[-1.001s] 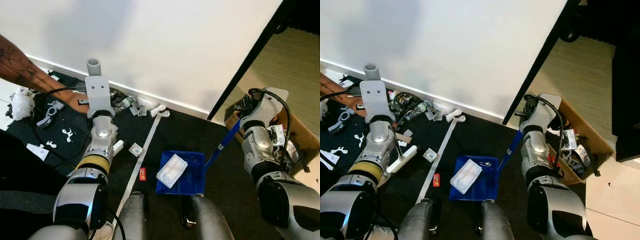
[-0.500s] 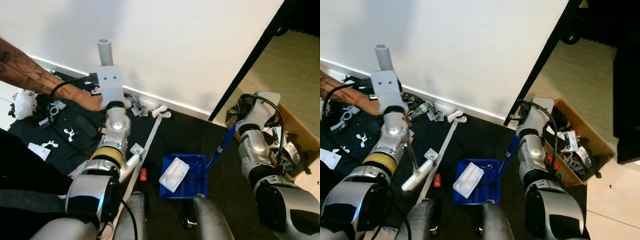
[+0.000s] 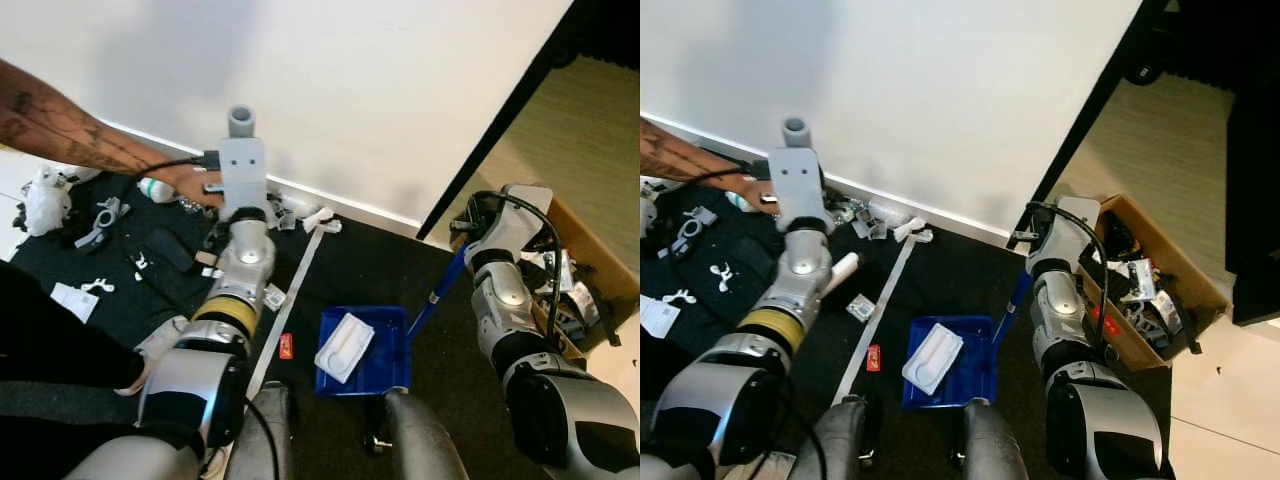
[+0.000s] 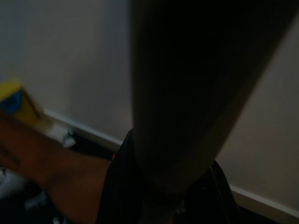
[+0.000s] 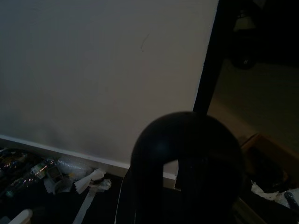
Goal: Sweep floor
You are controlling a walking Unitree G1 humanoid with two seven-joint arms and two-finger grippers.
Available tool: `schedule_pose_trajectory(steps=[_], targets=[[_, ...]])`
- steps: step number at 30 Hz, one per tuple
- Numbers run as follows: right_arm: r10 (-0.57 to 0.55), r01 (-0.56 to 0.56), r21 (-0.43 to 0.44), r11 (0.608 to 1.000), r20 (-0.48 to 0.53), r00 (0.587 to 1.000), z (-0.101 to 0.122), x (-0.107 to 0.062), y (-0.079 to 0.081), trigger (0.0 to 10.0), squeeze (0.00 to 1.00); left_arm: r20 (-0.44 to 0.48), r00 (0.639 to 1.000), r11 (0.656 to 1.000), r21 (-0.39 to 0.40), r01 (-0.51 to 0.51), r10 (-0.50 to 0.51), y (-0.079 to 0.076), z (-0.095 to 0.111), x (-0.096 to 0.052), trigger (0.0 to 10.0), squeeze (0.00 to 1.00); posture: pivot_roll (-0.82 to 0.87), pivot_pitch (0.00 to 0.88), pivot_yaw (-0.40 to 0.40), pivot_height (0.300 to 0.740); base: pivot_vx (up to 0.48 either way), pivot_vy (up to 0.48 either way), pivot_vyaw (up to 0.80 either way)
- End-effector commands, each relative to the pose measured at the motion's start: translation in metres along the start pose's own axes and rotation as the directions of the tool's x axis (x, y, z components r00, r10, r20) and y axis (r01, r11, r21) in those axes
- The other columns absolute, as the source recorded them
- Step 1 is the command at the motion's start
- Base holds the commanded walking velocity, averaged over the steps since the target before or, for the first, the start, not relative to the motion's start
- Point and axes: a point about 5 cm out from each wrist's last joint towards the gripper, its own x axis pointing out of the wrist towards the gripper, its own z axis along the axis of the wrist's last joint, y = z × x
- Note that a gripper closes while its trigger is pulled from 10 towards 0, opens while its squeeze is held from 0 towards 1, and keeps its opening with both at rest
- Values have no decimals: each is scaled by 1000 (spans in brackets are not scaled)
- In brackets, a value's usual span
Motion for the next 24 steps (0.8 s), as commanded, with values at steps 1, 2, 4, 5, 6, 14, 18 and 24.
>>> schedule_pose_trajectory(steps=[1, 2, 4, 5, 6, 14, 18, 24], targets=[[0, 0, 3, 1000, -39, 999, -10, -7, -2, 10000, 0, -23, 1000, 999, 50, -5, 6, 9, -11, -5, 10000, 0, 27, 235, -64, 740, 0, 0, 0], [2, -2, 3, 1000, -39, 999, -10, -7, -1, 10000, 0, -25, 1000, 998, 54, -16, 17, 14, -12, -4, 10000, 0, 26, 235, -66, 740, 0, 0, 0], [4, -4, 2, 1000, -39, 999, -10, -6, -1, 10000, 0, -32, 999, 998, 56, -26, 28, 19, -14, -4, 10000, 0, 24, 233, -69, 740, 0, 0, 0], [6, -6, 2, 1000, -39, 999, -9, -6, -1, 10000, 0, -36, 999, 998, 54, -28, 30, 21, -15, -4, 10000, 0, 22, 233, -70, 740, 0, 0, 0], [7, -7, 2, 1000, -39, 999, -9, -6, -1, 10000, 0, -39, 999, 998, 50, -25, 27, 22, -16, -4, 10000, 0, 21, 233, -71, 740, 0, 0, 0], [12, -12, -2, 1000, -35, 999, -7, -4, -2, 10000, 0, -59, 997, 999, 21, 45, -44, 28, -17, -1, 10000, 0, 14, 228, -80, 740, 0, 0, 0], [11, -11, -3, 1000, -31, 999, -5, -2, -3, 10000, 0, -74, 993, 987, 123, 99, -90, 35, -17, 2, 10000, 0, 11, 225, -80, 740, 0, 0, 0], [10, -10, -2, 1000, -29, 1000, -4, -1, -4, 10000, 0, -40, 998, 954, 296, 52, -41, 53, -11, 9, 10000, 0, 13, 223, -84, 740, 0, 0, 0]])
